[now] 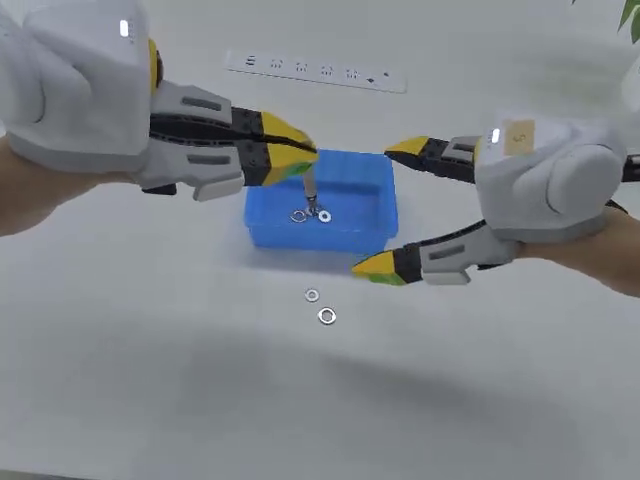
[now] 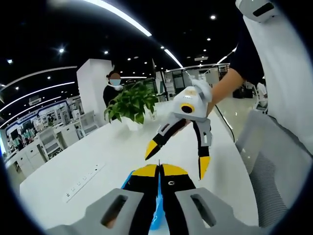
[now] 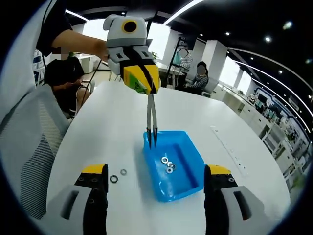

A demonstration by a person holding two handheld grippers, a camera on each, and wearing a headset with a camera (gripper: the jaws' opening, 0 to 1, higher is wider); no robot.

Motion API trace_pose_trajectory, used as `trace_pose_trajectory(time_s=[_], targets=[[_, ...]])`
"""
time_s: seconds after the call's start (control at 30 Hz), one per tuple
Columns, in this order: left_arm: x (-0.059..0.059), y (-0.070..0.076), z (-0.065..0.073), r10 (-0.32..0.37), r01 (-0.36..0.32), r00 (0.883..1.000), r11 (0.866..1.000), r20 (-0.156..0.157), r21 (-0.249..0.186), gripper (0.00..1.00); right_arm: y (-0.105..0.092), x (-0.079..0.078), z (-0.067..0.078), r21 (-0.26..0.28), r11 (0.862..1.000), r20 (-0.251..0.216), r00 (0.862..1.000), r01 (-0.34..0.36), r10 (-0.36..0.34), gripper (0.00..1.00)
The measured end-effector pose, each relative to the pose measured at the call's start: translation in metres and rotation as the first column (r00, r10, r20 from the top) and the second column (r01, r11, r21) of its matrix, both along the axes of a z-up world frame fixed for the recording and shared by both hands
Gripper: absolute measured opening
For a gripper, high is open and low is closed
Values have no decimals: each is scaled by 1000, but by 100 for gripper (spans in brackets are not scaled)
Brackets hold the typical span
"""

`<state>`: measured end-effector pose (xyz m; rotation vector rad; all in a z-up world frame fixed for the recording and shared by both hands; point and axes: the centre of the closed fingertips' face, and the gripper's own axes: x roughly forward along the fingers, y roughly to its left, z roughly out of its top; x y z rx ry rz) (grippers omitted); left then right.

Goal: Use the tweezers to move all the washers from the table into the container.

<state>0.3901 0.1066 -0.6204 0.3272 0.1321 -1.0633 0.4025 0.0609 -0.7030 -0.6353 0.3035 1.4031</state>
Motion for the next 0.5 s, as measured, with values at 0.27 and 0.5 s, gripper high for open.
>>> trace_pose_trajectory(time_s=[0.27,0.5], targets=[[-16,-5,4,-16,16,1000,1000,-1,4,4,-38,-24,-16,-49,999,-87,996,22,-26,96],[-26,-12,-7,-16,16,999,1000,-34,0,4,-55,-42,-24,-48,998,-145,988,47,-53,100]])
